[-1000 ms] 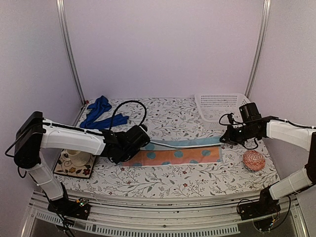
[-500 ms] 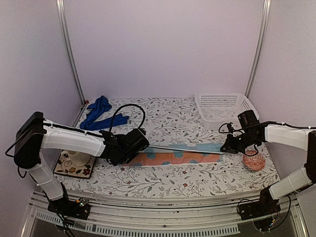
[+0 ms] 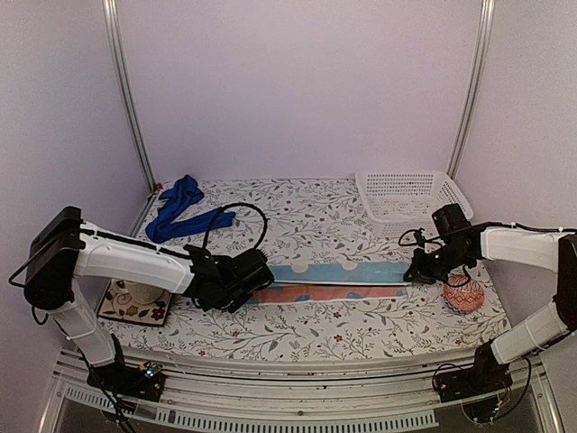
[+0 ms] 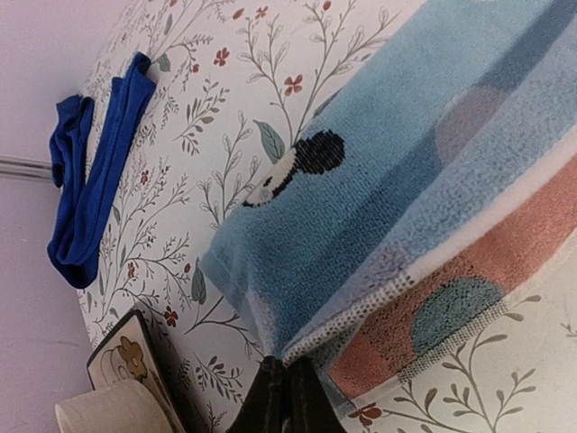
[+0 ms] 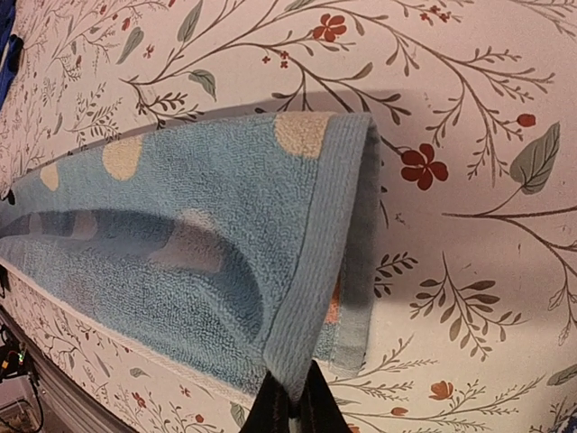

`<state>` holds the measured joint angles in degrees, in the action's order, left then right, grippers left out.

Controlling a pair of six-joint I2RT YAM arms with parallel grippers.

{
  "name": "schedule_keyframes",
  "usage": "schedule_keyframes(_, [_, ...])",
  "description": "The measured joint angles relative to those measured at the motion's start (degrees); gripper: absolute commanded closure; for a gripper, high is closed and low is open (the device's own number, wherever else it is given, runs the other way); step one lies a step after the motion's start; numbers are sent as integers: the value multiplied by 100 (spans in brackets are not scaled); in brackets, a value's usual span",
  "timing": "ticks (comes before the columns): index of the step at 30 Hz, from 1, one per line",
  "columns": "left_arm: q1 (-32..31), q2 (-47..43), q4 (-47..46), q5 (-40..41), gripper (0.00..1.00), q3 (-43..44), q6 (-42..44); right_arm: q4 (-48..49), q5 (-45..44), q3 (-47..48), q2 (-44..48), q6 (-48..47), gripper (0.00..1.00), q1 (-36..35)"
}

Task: Roll the towels
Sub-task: Fold the towel at the center of the board.

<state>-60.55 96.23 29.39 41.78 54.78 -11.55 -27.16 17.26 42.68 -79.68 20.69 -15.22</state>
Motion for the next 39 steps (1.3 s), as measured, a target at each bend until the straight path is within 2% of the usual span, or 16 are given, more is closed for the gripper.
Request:
schedule_keyframes(5, [-9, 0, 179, -37, 81, -2, -118, -17, -13, 0, -79, -17, 89, 0])
schedule_keyframes(10, [-9, 42, 323, -22, 63, -2, -232, -48, -70, -4, -103, -59, 71, -70])
schedule_keyframes(12, [-9, 57, 352, -28, 50, -4, -254, -70, -90, -4, -114, -55, 69, -122])
schedule_keyframes(17, [-11, 46, 437, -68, 5, -15, -308, -103, -151, -4, -114, -59, 63, -162])
schedule_keyframes(22, [4, -275, 511, -186, 3, -22, -380, -136, -308, 0, 42, -52, 57, -164])
schedule_keyframes(26, [153, -1147, 339, -529, 3, -46, -393, -111, -400, 94, 186, -39, 56, -157])
schedule_keyframes(32, [1126, -2100, -422, -1132, 5, -258, -396, 144, -391, 479, 94, 20, 56, 4])
schedule_keyframes(36, [1672, -1921, -826, -1488, 8, -409, -417, 518, -448, 732, -267, 72, 58, 31])
schedule_keyframes(39, [1733, -1580, -1005, -1670, 9, -407, -455, 732, -468, 754, -538, 122, 58, 31])
